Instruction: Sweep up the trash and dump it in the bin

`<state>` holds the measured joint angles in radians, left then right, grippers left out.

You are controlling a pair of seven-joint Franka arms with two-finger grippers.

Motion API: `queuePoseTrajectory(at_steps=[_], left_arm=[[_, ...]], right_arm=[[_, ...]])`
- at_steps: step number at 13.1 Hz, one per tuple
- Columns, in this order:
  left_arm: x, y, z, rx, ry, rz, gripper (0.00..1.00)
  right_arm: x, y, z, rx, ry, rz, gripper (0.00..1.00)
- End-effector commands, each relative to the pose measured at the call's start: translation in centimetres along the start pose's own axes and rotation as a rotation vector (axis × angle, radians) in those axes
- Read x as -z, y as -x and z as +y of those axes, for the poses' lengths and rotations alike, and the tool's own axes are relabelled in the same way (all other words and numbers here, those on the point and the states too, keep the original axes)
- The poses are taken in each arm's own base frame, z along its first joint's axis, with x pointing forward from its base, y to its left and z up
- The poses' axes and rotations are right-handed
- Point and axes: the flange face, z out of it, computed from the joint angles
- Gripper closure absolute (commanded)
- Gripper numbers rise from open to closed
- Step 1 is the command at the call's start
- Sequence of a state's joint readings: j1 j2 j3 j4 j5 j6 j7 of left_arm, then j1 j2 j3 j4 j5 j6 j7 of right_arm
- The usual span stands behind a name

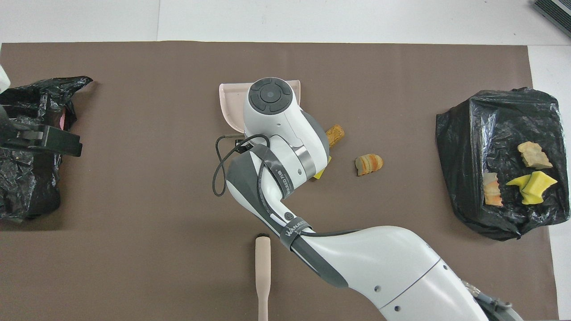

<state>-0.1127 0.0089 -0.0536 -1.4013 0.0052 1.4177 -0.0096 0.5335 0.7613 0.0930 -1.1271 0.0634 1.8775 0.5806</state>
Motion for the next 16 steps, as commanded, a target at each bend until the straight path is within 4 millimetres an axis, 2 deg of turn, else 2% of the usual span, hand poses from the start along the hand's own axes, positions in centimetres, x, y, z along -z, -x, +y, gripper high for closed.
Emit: queuePoseTrajectory(at_steps=[1, 3, 6, 8, 10, 11, 13, 14, 16], left_arm=[[0.2, 0.7, 0.0, -0.008, 0.002, -0.004, 0.00], [0.1, 0.5, 0.2, -0.014, 0.004, 0.018, 0.00], [-1.1, -0.3, 0.6, -0.018, 0.007, 0.045, 0.00], [-2.4, -1.3, 1.1, -0.025, 0.009, 0.071, 0.00], [-4.5, -2.1, 3.6, -0.064, 0.011, 0.085, 0.00], [-6.1, -2.2, 4.3, -0.071, 0.012, 0.077, 0.00], [-9.1, -2.7, 6.9, -0.117, 0.015, 0.097, 0.00], [-10.7, -3.1, 7.7, -0.130, 0.018, 0.118, 0.00], [-13.6, -3.4, 10.9, -0.152, 0.025, 0.118, 0.00]], right_arm=[[3.6, 0.4, 0.3, -0.019, -0.047, 0.014, 0.00], [4.5, 1.4, 1.0, -0.019, -0.041, -0.003, 0.00], [8.4, 4.4, 1.9, -0.010, -0.030, -0.022, 0.00], [11.9, 7.7, 2.3, -0.020, -0.051, -0.077, 0.00], [13.6, 11.9, 3.2, -0.013, -0.023, -0.135, 0.00], [13.5, 13.9, 3.5, -0.010, -0.014, -0.156, 0.00], [12.3, 18.5, 2.4, -0.002, 0.010, -0.193, 0.00], [11.6, 20.4, 2.5, -0.005, 0.005, -0.207, 0.00], [9.3, 25.0, 2.5, -0.023, -0.066, -0.211, 0.00]])
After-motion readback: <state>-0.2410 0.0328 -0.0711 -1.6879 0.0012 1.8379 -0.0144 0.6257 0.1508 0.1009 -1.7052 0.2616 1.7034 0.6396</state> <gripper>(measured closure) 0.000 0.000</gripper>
